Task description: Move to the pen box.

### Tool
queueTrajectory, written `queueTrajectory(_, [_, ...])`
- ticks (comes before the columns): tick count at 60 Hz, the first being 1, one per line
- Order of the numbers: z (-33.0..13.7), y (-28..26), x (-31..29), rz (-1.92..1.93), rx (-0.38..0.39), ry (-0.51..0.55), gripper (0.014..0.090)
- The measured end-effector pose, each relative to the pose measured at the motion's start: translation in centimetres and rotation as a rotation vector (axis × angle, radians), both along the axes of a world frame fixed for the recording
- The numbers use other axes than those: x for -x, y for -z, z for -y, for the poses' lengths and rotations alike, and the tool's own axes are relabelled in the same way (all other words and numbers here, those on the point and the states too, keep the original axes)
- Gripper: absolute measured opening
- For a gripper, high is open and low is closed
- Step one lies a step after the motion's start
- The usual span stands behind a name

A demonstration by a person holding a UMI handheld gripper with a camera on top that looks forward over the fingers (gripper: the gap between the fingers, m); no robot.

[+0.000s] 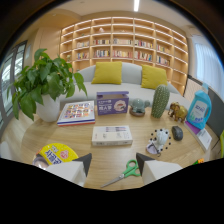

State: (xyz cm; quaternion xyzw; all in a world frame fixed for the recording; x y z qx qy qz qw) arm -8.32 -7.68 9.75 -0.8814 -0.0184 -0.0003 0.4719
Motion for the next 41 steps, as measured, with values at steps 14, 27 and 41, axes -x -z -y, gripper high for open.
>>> queueTrajectory(14, [-5.9, 2.2, 0.6, -0.015, 0.016, -0.002, 0.0844])
queueTrajectory(27, [-7.7, 3.6, 1.0, -0.033, 0.037, -0.008, 0.0843])
queueTrajectory(41, [-8.0, 3.8, 1.3, -0.032, 0.043, -0.017, 0.0840])
